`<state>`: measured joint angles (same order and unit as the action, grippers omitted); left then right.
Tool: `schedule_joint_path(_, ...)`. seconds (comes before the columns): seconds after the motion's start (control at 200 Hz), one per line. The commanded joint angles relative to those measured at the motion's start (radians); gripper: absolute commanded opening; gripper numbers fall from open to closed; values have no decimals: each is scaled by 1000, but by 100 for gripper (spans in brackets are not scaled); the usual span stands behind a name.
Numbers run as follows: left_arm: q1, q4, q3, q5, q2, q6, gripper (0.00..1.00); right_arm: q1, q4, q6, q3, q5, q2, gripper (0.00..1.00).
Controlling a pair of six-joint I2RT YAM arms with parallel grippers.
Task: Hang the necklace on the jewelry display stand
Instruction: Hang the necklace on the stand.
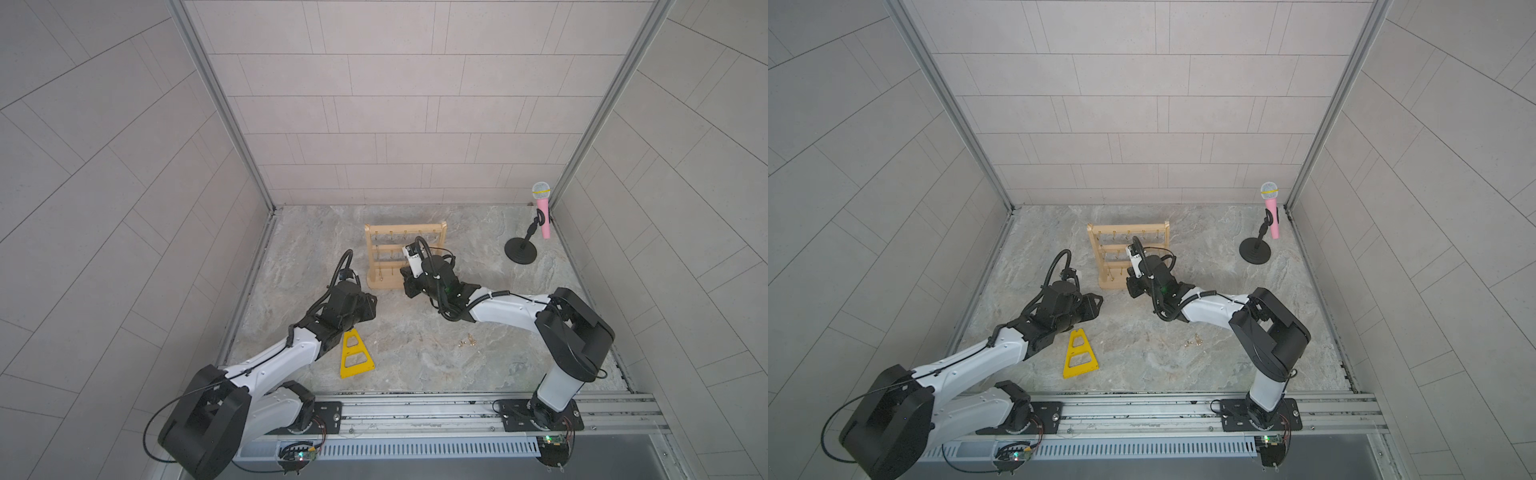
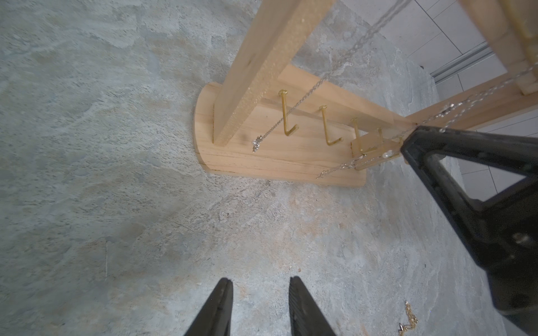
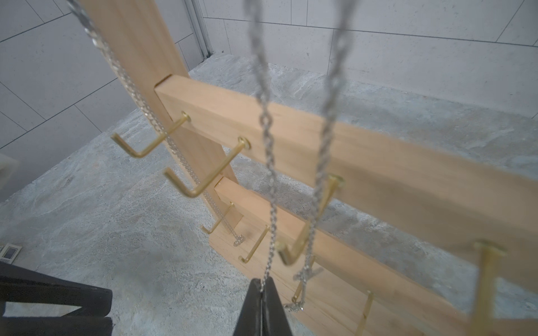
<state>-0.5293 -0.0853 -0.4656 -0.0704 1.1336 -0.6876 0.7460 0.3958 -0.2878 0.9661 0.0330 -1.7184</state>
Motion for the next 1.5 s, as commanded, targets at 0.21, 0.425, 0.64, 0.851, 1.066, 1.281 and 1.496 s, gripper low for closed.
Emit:
schedule_joint_path(0.21, 6, -19, -10, 20, -11, 3, 37, 4, -5, 0, 29, -26, -30, 16)
schedule_joint_path(0.425, 6, -20, -11, 20, -13, 4, 37, 4, -9, 4, 19, -37, -15, 21)
schedule_joint_path(0.64, 5, -19, -16, 7, -9, 6, 37, 6, -23, 10, 11, -33, 18, 26)
schedule_joint_path(0.851, 5, -16, -24, -1, -8, 11, 37, 6, -61, 10, 7, -2, 50, 34)
schedule_joint_path(1.066, 5, -6, -28, -6, -8, 12, 37, 6, -136, 0, -3, 19, 107, 40)
schedule_joint_path(1.281, 5, 9, -38, -12, -5, 23, 37, 6, -171, -6, -54, 13, 183, 40)
schedule_joint_path(1.496, -27, 49, -54, -11, -19, 31, 37, -3, -255, -19, -119, 15, 311, 39)
